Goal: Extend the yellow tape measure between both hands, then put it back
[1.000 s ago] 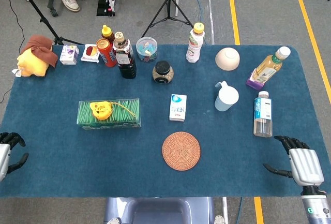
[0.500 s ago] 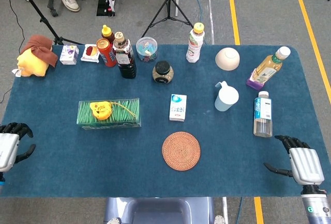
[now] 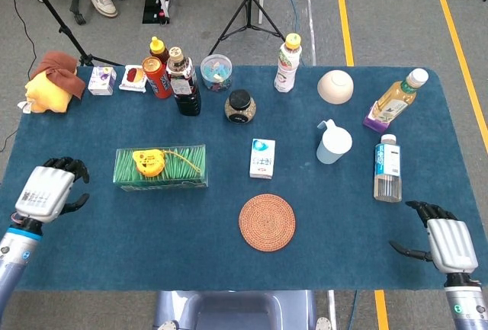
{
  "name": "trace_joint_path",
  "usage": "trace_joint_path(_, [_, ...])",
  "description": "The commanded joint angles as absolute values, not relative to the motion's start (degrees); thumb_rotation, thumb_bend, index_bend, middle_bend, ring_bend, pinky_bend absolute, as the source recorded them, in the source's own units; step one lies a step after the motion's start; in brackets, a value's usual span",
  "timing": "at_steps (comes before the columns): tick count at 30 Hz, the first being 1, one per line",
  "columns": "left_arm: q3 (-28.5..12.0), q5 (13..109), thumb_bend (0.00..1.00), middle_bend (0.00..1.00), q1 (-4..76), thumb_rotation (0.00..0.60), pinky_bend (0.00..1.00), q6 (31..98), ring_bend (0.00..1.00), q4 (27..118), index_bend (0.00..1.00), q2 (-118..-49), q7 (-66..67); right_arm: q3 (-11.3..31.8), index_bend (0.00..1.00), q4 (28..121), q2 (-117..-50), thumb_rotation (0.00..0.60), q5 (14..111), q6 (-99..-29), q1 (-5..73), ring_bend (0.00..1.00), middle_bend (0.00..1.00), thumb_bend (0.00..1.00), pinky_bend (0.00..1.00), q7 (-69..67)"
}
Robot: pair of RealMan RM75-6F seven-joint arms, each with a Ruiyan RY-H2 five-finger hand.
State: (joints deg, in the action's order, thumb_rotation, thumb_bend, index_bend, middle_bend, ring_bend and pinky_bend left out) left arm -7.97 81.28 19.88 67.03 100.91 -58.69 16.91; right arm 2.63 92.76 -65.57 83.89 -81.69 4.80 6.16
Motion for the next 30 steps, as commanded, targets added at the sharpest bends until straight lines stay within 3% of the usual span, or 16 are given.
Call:
trace_joint_path(1, [-9.05,79.45,0.22,0.39,22.63,0.543,0.33,63.79,0.29,101.47,0.48,-58.53,17.48,2.65,0.24,92.65,-65.63,0.360,83.68,-81.63,4.74,0.29,0.30,0.14,0.36,6.08])
trace_joint_path(4, [-9.37,77.81,0.19,0.39,24.54,0.406,0.33,61.22,0.29,101.77,0.45,-58.54,18.12,2.70,0.24,92.78,-65.49,0.357,83.59,-81.63,4.74,0.29,0.30,0.14,0.36,6.23])
trace_joint_path(12, [-10.49,73.62,0.15,0.34,28.40,0.157,0.32,58.02,0.24,100.90,0.43,-60.02,19.81,3.07,0.24,93.51,-65.16,0.360,83.13,-81.52,4.92,0.29,0.30,0.14,0.36,6.96])
trace_joint_path(19, [-11.12,71.08,0.15,0.27,30.59,0.100,0.27,56.89,0.15,99.54,0.41,-61.05,21.11,3.14,0.24,93.70,-65.22,0.360,82.80,-81.23,5.03,0.29,0.30,0.14,0.36,7.23])
trace_joint_path(30, [-12.66,64.33,0.14,0.23,36.26,0.078,0.25,53.74,0.11,92.05,0.41,-67.30,22.86,3.36,0.24,93.88,-65.29,0.362,81.50,-80.40,5.21,0.29,0.30,0.14,0.36,7.75])
